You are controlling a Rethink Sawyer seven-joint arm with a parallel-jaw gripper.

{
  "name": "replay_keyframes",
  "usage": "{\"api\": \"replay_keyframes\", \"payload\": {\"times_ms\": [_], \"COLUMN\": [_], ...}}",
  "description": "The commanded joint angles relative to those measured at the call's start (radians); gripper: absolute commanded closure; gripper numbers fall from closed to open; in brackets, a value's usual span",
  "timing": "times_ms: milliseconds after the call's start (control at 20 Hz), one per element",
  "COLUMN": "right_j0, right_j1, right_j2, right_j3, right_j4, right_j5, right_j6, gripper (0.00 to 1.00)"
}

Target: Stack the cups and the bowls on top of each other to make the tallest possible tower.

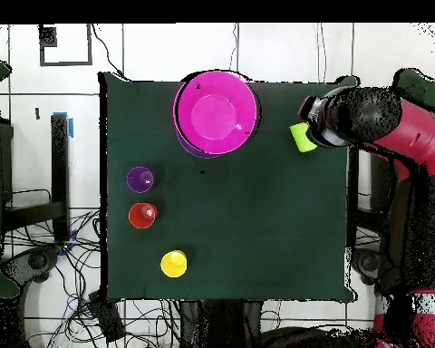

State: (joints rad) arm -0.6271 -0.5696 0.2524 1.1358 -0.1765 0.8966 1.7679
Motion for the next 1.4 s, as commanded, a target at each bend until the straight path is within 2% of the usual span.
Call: {"api": "replay_keyframes", "payload": {"times_ms": [50,250,700,1150,1400], "right_j0": [0.070,0.100,0.119,0.179,0.209], "right_j1": [-0.070,-0.098,-0.101,-0.158,-0.182], "right_j2": [0.003,-0.019,-0.039,-0.087,-0.117], "right_j3": [0.013,0.012,0.000,0.005,0.038], "right_j4": [0.021,0.032,0.050,0.072,0.088], "right_j5": [0.138,0.168,0.188,0.246,0.231], "right_j6": [0.070,0.103,0.107,0.166,0.197], "gripper": [0.00,0.00,0.00,0.00,0.00]}}
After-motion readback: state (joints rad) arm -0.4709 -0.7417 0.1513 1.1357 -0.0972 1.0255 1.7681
